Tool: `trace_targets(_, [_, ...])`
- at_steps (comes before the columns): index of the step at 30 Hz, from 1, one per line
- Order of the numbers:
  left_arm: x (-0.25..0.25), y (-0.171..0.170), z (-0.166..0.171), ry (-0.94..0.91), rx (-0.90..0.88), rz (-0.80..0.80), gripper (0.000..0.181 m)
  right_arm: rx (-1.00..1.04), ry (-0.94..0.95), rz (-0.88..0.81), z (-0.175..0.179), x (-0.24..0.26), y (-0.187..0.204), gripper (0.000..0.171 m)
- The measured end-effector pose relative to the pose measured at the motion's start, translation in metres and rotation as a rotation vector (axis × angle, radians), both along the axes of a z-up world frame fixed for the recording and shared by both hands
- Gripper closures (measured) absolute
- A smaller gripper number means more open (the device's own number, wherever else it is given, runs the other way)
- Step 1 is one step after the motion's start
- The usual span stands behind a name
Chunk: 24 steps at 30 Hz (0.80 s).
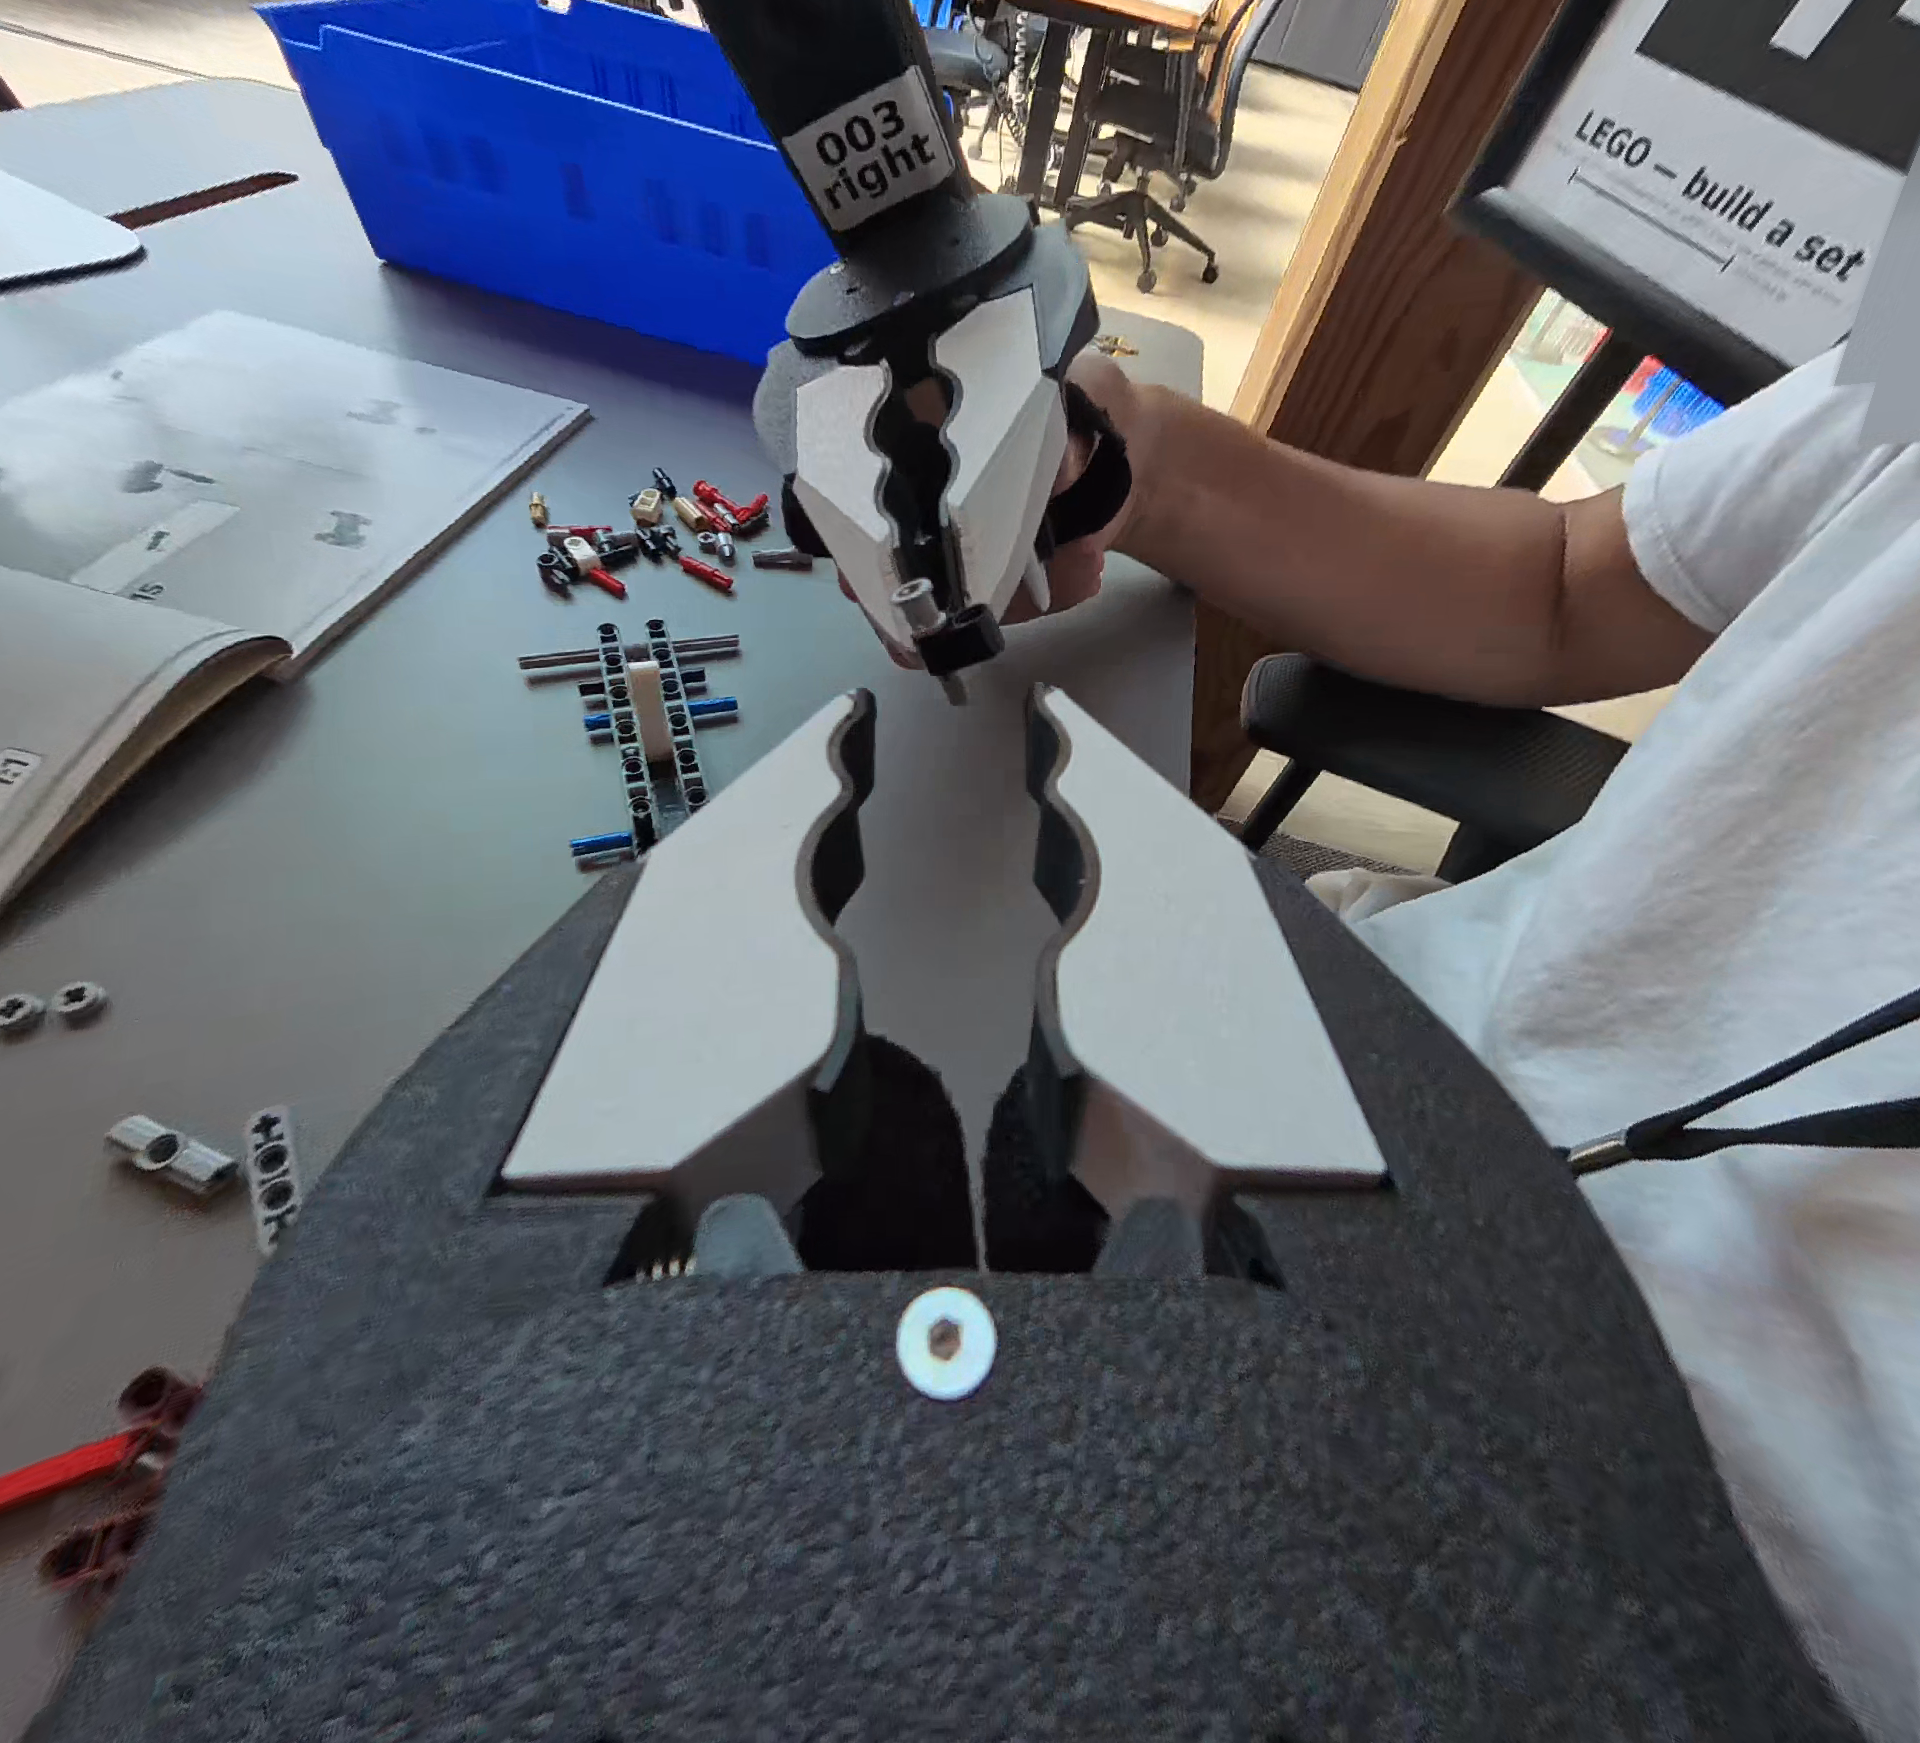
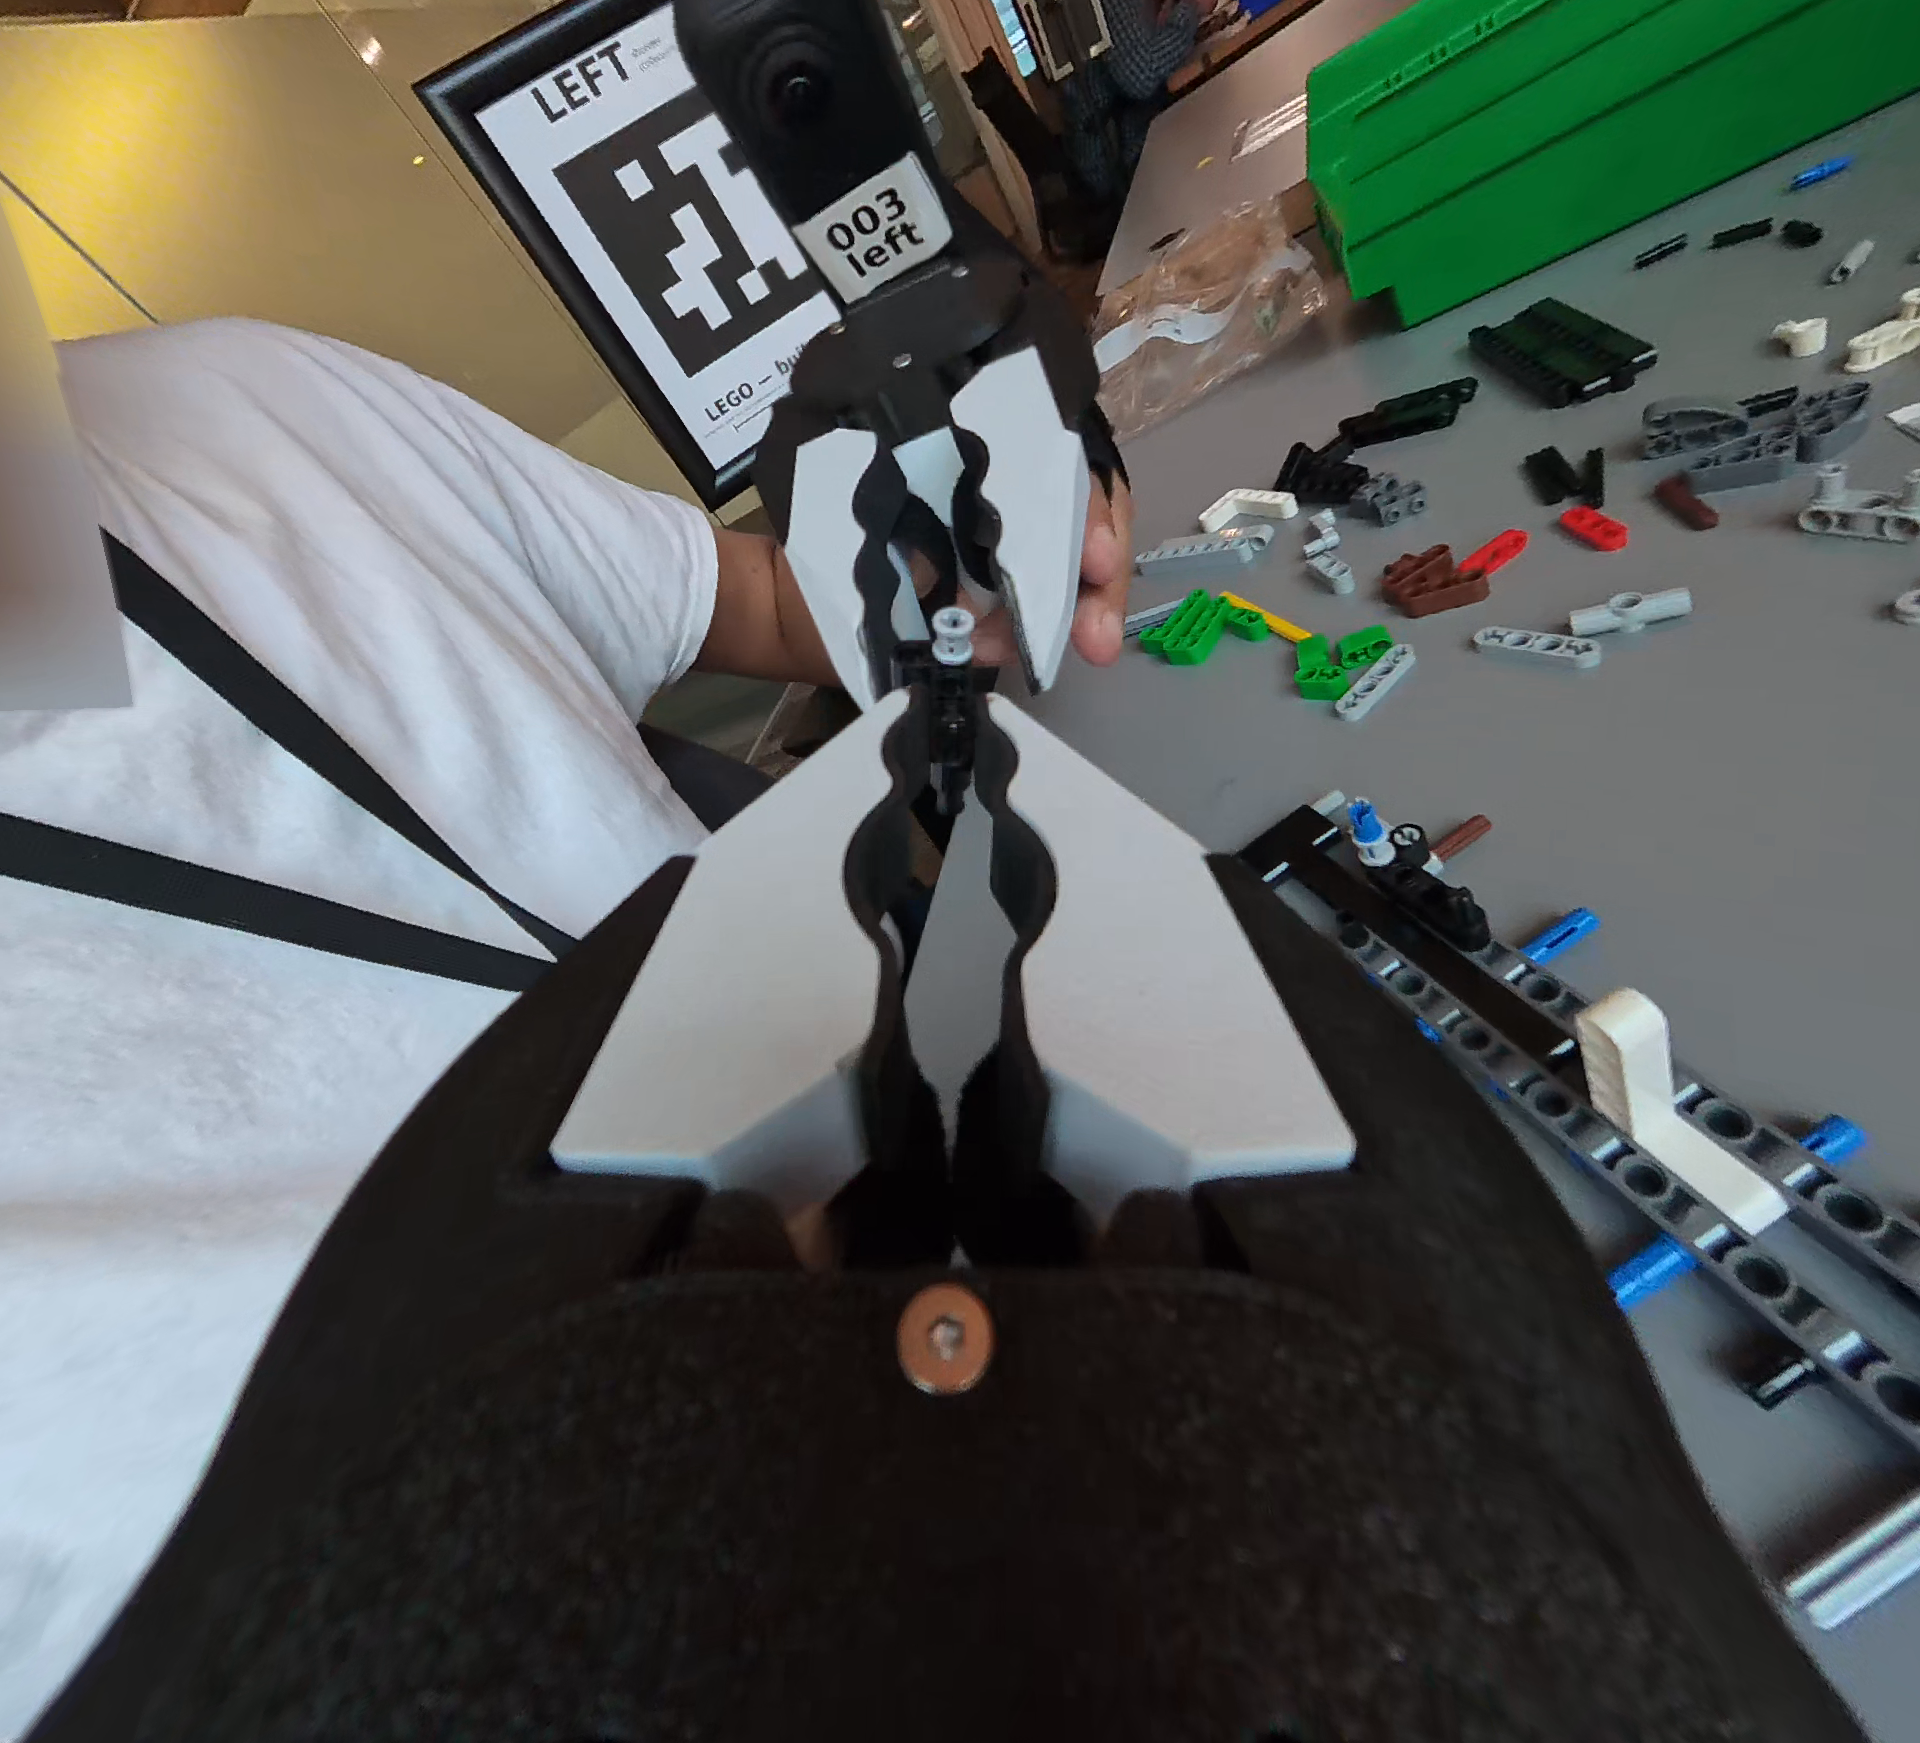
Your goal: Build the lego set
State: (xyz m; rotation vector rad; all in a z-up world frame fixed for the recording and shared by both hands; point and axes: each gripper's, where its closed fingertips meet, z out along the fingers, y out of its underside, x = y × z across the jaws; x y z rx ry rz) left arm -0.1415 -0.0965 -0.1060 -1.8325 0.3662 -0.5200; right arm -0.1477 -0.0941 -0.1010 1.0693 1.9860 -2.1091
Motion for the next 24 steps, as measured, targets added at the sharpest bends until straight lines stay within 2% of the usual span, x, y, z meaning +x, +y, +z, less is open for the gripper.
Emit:
trace_targets(7, [-0.001,0.006,-0.003,-0.136,-0.022,-0.023,0.165,0.001,-0.035,-0.006,-0.006,-0.006,0.000,0.168])
trace_targets(13, [0.000,0.006,-0.001,-0.219,-0.037,-0.047,0.167,-0.002,-0.055,0.008,-0.009,-0.004,0.001,0.168])
trace_targets(18, [0.003,0.008,-0.006,-0.205,-0.063,-0.051,0.167,0.028,-0.064,0.017,-0.014,-0.001,0.002,0.167])
trace_targets(21, [0.004,0.012,-0.007,-0.243,-0.091,-0.058,0.160,0.083,-0.071,0.008,-0.023,-0.001,0.003,0.167])
trace_targets(24, [0.002,0.017,-0.009,-0.234,-0.094,-0.056,0.167,0.083,-0.073,0.003,-0.023,-0.001,0.005,0.167])
